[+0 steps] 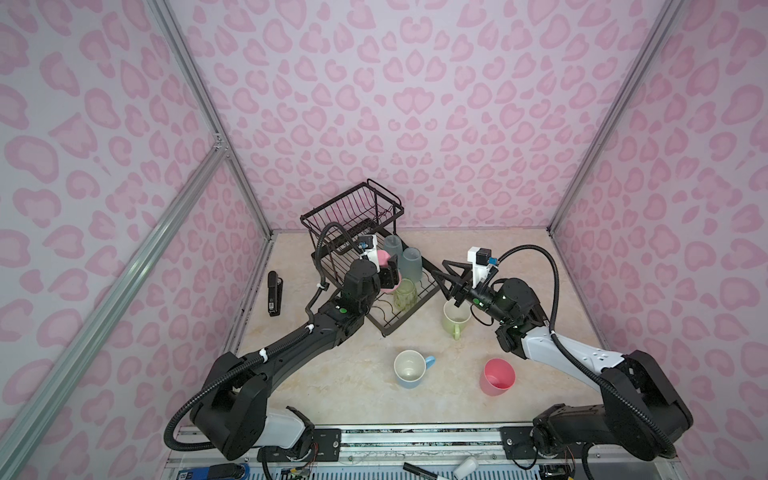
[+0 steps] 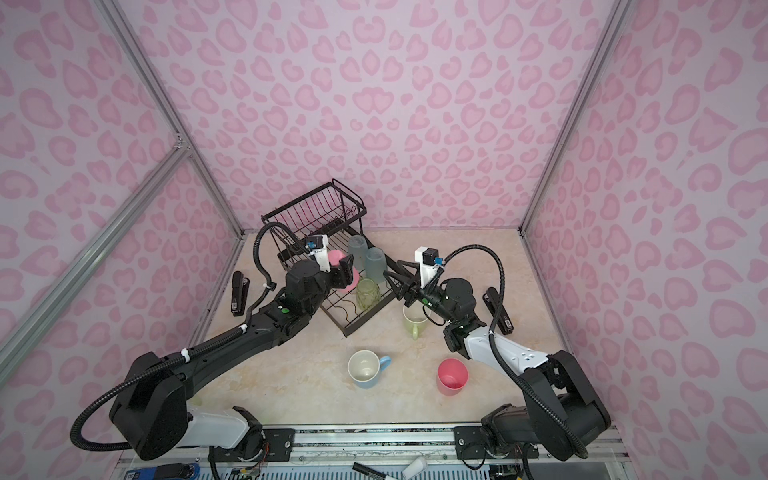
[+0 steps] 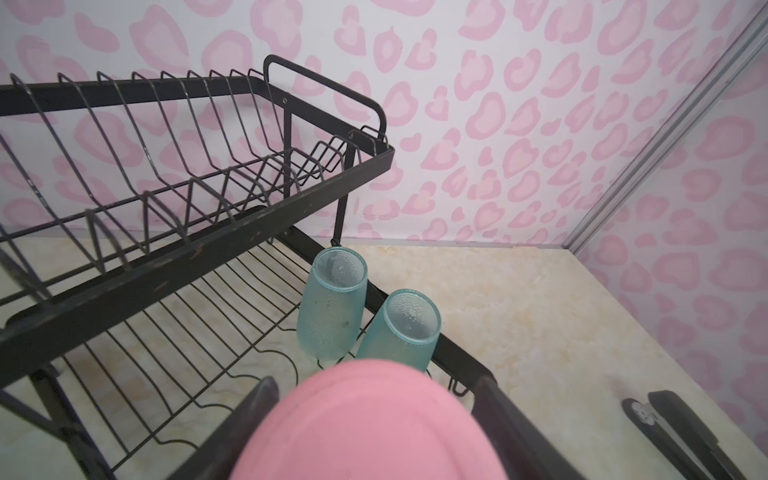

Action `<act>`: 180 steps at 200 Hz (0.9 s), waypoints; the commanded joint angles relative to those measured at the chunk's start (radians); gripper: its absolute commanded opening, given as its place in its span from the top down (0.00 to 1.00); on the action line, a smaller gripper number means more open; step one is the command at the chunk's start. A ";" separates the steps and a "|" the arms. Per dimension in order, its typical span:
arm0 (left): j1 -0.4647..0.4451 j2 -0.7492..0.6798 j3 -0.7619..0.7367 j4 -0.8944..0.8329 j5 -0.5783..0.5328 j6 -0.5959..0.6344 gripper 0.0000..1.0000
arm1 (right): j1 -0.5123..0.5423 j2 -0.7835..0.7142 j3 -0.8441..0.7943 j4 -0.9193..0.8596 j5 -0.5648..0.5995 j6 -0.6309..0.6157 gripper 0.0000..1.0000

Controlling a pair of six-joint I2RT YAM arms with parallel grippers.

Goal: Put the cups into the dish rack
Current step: 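Open the right gripper and withdraw it while the left gripper holds the pink cup, then lower the pink cup upside down into the rack's lower tier with the left gripper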

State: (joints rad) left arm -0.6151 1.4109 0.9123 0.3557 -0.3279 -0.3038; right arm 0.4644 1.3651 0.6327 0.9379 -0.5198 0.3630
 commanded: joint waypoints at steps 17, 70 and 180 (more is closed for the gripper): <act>-0.001 0.044 -0.047 0.157 -0.100 0.094 0.35 | -0.003 -0.005 -0.006 0.039 -0.002 0.001 0.42; -0.002 0.126 -0.070 0.240 -0.162 0.110 0.35 | -0.006 0.001 -0.012 0.059 -0.011 0.007 0.42; -0.002 0.275 -0.043 0.307 -0.283 0.106 0.35 | -0.013 0.024 -0.023 0.098 -0.024 0.018 0.42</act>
State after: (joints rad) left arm -0.6163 1.6539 0.8539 0.6018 -0.5663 -0.1982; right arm 0.4515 1.3788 0.6167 0.9829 -0.5278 0.3740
